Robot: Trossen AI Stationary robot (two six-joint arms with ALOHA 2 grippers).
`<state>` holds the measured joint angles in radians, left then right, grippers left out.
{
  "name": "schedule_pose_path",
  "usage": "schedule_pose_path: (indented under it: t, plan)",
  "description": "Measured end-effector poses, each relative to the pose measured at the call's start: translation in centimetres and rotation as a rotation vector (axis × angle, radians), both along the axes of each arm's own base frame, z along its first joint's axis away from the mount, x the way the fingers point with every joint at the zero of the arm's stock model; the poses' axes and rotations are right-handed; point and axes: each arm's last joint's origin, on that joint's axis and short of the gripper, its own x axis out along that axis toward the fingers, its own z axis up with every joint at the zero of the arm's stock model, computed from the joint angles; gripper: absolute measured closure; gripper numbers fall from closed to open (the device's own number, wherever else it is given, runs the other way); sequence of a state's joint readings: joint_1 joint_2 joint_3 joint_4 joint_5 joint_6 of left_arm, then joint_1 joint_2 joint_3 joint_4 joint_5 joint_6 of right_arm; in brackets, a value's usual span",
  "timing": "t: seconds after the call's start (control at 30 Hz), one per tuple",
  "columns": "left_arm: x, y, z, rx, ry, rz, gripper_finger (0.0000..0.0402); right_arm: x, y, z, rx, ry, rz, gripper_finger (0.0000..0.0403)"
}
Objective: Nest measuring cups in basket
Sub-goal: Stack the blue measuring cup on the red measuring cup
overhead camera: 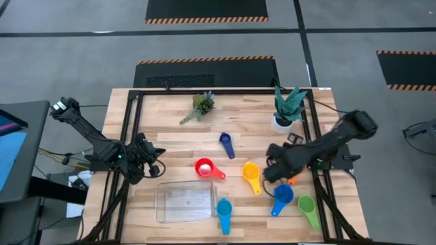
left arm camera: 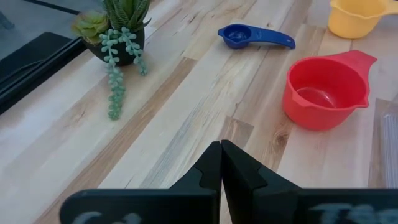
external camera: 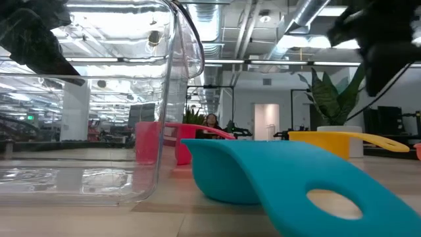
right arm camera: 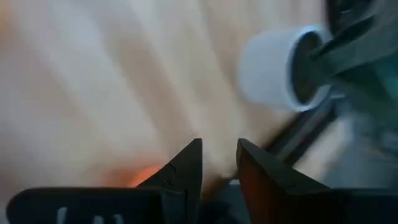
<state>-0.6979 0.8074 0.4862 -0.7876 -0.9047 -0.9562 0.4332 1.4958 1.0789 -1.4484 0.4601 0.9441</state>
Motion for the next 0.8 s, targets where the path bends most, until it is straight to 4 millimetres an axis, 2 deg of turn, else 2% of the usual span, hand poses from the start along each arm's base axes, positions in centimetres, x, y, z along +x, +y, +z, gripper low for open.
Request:
schedule_pose_path:
  t: [0.2,0.37,0.57,0.8]
  plan:
    - [0.0,0.0,0.0,0.003,-0.001,0.001,0.0401,-2.3,2.4,0.6,0.434,-0.248,0.008,0.0280]
    - [0.0,0.0,0.0,0.007,-0.002,0.001,0.0401,-3.0,4.5,0.6,0.591,-0.311,0.083,0.0280]
    - [0.0,0.0,0.0,0.004,-0.003,0.002,0.0401,-3.8,5.9,-0.3,0.579,-0.218,0.138,0.0280]
    - [0.0,0.0,0.0,0.003,-0.003,0.002,0.0401,-2.8,6.7,-2.9,0.479,-0.088,0.222,0.0280]
